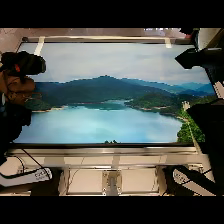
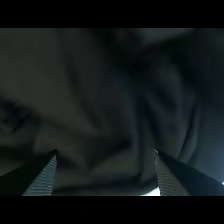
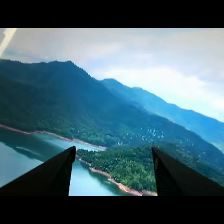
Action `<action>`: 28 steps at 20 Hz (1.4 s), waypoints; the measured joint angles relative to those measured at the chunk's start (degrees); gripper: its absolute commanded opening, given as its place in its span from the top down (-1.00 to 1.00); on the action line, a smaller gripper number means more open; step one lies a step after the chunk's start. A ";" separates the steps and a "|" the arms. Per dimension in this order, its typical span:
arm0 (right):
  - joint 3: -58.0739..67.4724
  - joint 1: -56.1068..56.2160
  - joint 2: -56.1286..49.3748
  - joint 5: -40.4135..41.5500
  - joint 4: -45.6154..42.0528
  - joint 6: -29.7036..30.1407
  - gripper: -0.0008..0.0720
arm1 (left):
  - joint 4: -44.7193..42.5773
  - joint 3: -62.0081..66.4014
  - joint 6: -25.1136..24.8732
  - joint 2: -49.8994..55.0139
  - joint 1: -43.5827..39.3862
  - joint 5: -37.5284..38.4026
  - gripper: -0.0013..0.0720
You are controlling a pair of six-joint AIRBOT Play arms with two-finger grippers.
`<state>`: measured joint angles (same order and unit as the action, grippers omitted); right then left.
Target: Fold the clothes and pants, and hang the long-sleeved shirts on hangers.
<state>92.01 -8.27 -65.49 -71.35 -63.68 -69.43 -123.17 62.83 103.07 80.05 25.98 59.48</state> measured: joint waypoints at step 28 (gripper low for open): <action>5.57 -7.37 3.43 -20.98 -31.67 -4.98 -0.53 | 46.88 12.76 -10.29 -15.34 -52.24 -5.49 0.94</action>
<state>97.58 -15.64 -62.06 -92.33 -95.35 -74.41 -76.29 75.59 92.77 64.71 -26.26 54.00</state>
